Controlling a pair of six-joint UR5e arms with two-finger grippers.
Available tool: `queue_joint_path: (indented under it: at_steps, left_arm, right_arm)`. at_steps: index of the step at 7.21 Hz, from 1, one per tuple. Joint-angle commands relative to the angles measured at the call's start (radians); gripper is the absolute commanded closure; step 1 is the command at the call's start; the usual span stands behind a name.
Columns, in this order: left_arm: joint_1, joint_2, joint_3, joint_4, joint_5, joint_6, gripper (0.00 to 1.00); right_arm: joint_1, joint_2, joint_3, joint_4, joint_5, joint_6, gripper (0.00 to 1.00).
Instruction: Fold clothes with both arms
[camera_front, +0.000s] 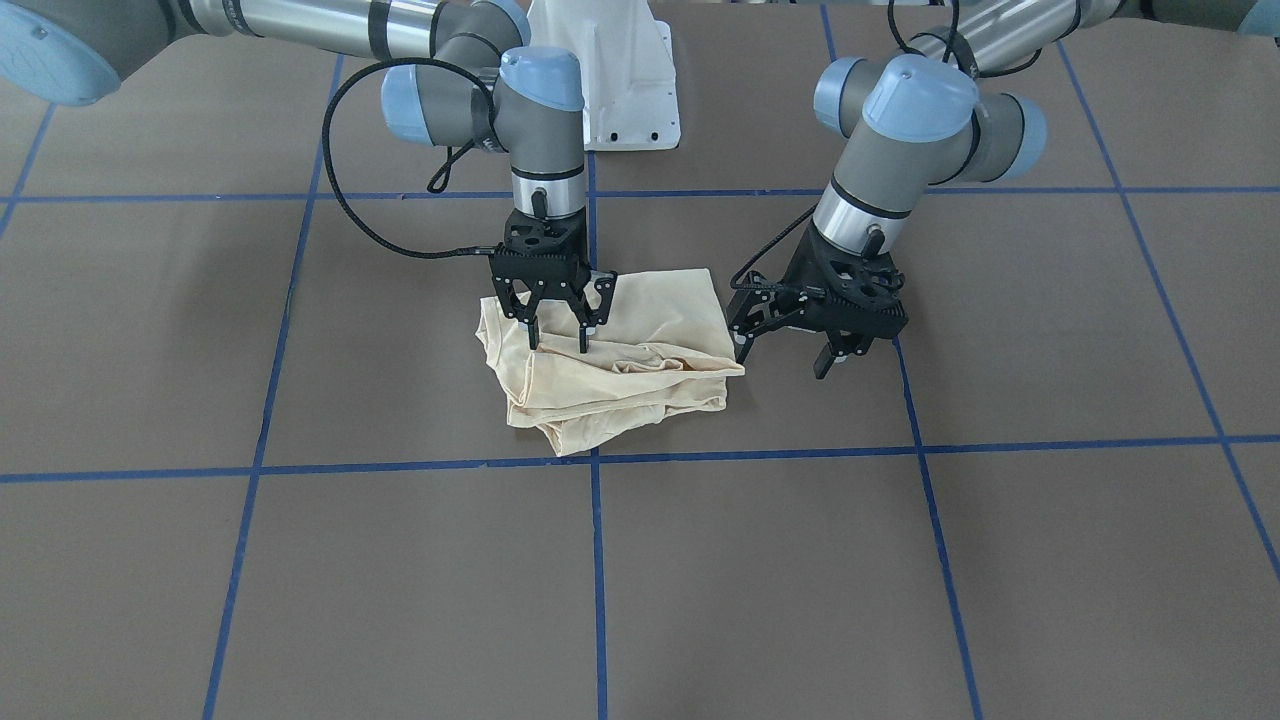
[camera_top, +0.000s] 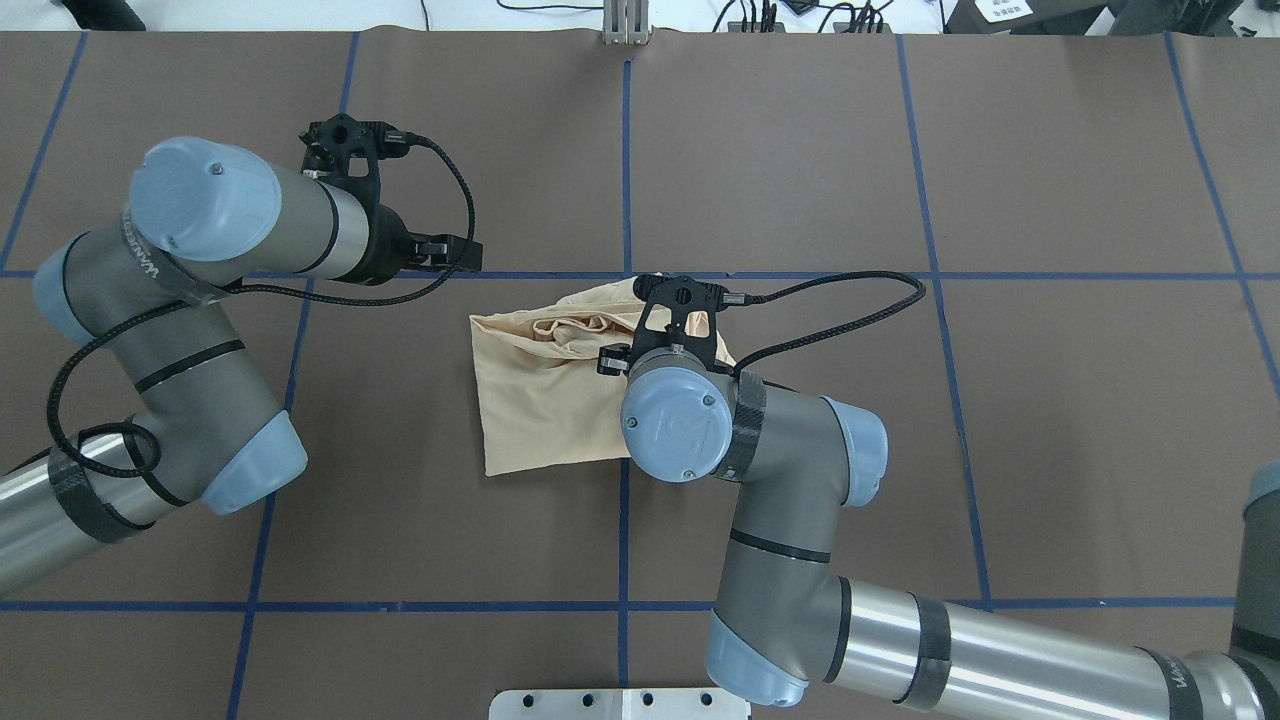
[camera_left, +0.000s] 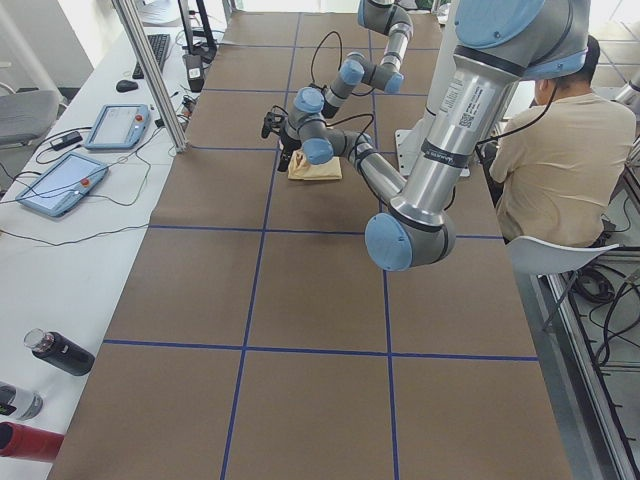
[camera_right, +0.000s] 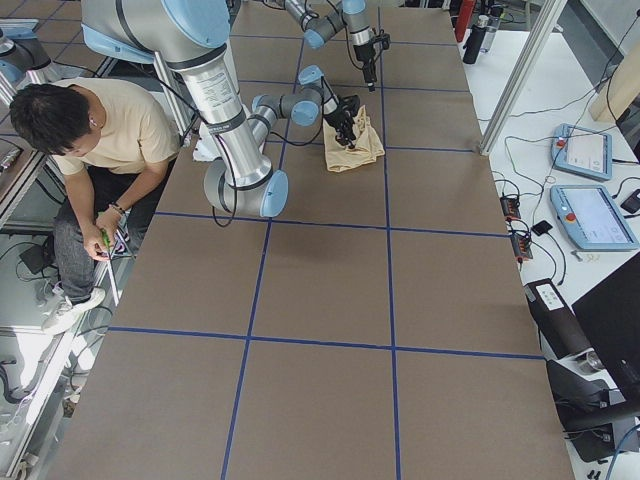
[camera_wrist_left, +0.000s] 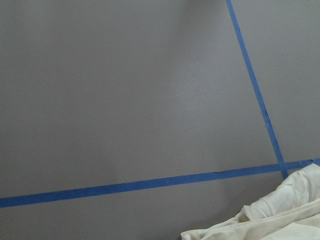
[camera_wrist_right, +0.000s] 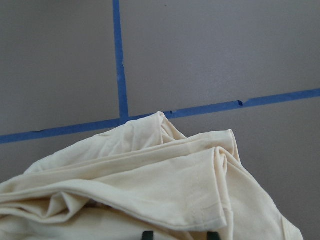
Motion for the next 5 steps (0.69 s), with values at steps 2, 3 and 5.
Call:
queue_joint_path:
  at_steps: [2,3,5]
  left_arm:
    - [0.001,0.008,-0.001,0.0,0.0,-0.005,0.0]
    - [0.001,0.009,-0.001,0.0,0.002,-0.006,0.0]
    - [0.003,0.009,-0.001,0.0,0.0,-0.012,0.0]
  right_arm:
    - [0.065,0.005,0.0,0.005,0.003,-0.056,1.0]
    - [0.097,0.007,-0.011,0.005,0.004,-0.091,1.0]
    - [0.133,0.045,-0.099,0.009,0.009,-0.101,1.0]
